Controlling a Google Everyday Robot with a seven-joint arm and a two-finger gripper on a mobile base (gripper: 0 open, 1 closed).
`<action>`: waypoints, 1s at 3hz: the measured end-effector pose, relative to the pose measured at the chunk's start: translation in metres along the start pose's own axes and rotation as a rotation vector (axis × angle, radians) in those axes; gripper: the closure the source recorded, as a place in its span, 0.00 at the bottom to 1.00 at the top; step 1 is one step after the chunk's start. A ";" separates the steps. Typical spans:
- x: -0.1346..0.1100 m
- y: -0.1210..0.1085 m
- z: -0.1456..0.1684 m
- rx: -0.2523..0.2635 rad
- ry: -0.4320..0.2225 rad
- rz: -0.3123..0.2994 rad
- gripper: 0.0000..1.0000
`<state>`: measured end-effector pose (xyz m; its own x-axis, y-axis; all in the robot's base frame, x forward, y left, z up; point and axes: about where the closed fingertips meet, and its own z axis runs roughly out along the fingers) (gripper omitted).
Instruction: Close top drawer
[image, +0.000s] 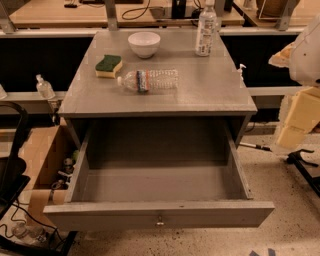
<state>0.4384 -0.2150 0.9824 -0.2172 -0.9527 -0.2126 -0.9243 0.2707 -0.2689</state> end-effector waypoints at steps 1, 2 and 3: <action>0.000 0.000 0.000 0.000 0.000 0.000 0.00; 0.022 0.018 0.029 -0.003 -0.054 0.068 0.04; 0.050 0.041 0.072 -0.016 -0.122 0.163 0.09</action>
Offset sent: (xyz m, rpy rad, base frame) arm -0.0203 -0.0276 -0.0705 0.1265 0.0067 -0.1021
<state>0.4121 -0.2418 0.8929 -0.3257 -0.8723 -0.3647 -0.8853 0.4168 -0.2064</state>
